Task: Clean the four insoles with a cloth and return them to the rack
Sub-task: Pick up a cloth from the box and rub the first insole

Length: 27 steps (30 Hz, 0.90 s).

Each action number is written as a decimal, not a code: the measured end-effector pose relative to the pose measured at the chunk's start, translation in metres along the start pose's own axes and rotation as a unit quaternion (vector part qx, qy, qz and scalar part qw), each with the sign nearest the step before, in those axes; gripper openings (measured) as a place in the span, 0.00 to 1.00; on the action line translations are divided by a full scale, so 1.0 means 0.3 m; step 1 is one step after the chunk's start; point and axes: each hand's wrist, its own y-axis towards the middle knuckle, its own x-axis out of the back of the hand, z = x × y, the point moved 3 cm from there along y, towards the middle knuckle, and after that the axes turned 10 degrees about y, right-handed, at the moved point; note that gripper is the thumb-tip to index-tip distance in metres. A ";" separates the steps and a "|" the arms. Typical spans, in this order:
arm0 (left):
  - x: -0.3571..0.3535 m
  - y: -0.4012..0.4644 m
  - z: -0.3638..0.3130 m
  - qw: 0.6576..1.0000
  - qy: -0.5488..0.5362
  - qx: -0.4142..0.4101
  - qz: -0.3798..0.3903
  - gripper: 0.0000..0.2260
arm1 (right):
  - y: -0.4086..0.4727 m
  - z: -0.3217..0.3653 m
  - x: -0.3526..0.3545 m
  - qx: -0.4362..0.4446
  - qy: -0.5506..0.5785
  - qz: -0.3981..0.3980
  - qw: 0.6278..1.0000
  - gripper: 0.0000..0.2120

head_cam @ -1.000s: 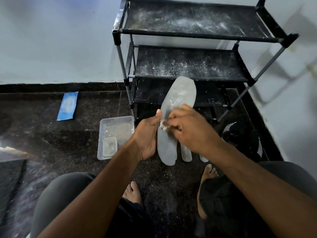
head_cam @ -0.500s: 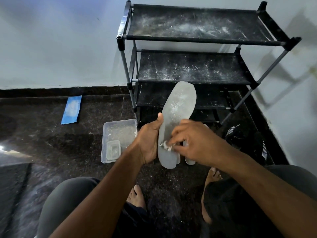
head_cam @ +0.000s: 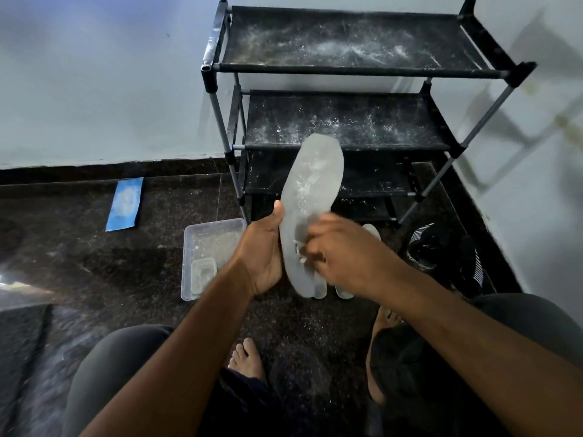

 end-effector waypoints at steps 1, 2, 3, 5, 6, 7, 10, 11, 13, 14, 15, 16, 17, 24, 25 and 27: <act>0.003 0.003 0.004 1.000 -0.002 0.004 0.003 0.28 | -0.006 0.003 -0.009 -0.008 0.049 0.026 0.998 0.05; 0.003 0.005 0.007 1.000 -0.006 0.008 0.012 0.28 | -0.012 0.002 -0.008 -0.016 0.103 0.036 0.994 0.04; 0.003 0.004 0.007 1.000 -0.007 0.009 0.015 0.28 | -0.016 -0.001 0.004 -0.024 0.149 0.022 0.988 0.05; 0.002 0.006 0.009 1.000 -0.015 0.006 0.018 0.26 | -0.009 -0.036 0.038 -0.042 0.179 -0.064 0.981 0.09; -0.005 0.004 0.007 1.000 -0.022 0.003 0.020 0.25 | 0.002 -0.056 0.051 -0.048 0.160 -0.111 0.980 0.11; -0.010 0.005 0.010 0.999 -0.028 -0.001 0.022 0.24 | 0.014 -0.068 0.056 -0.053 0.137 -0.138 0.979 0.12; -0.023 0.004 0.023 0.998 -0.044 0.002 0.036 0.24 | 0.032 -0.050 0.017 -0.036 0.084 -0.128 0.988 0.11; -0.025 0.004 0.022 0.998 -0.046 0.006 0.036 0.25 | 0.028 -0.032 -0.004 -0.022 0.077 -0.105 0.991 0.10; -0.006 0.015 0.026 0.998 -0.040 0.015 0.040 0.27 | 0.011 -0.004 -0.033 0.007 0.092 -0.061 0.994 0.08; -0.001 0.018 0.026 0.998 -0.036 0.018 0.046 0.28 | 0.006 0.003 -0.030 0.016 0.116 -0.046 0.992 0.08; 0.003 0.019 0.025 0.998 -0.036 0.018 0.048 0.28 | 0.005 0.004 -0.020 0.021 0.134 -0.047 0.990 0.07; 0.002 0.016 0.024 0.998 -0.044 0.018 0.051 0.27 | 0.008 -0.002 -0.006 0.026 0.134 -0.067 0.988 0.08; -0.001 0.016 0.022 0.997 -0.058 0.016 0.053 0.26 | 0.014 -0.013 0.006 0.031 0.111 -0.095 0.989 0.08; 0.009 0.021 0.013 0.996 -0.062 0.007 0.057 0.30 | -0.007 0.056 -0.058 0.083 0.007 -0.060 0.995 0.06; 0.024 0.024 0.006 0.996 -0.069 0.004 0.052 0.31 | -0.026 0.069 -0.068 0.098 0.017 -0.028 0.995 0.07; 0.040 0.024 -0.008 0.995 -0.087 -0.003 0.048 0.32 | -0.041 0.074 -0.062 0.106 0.041 -0.011 0.993 0.09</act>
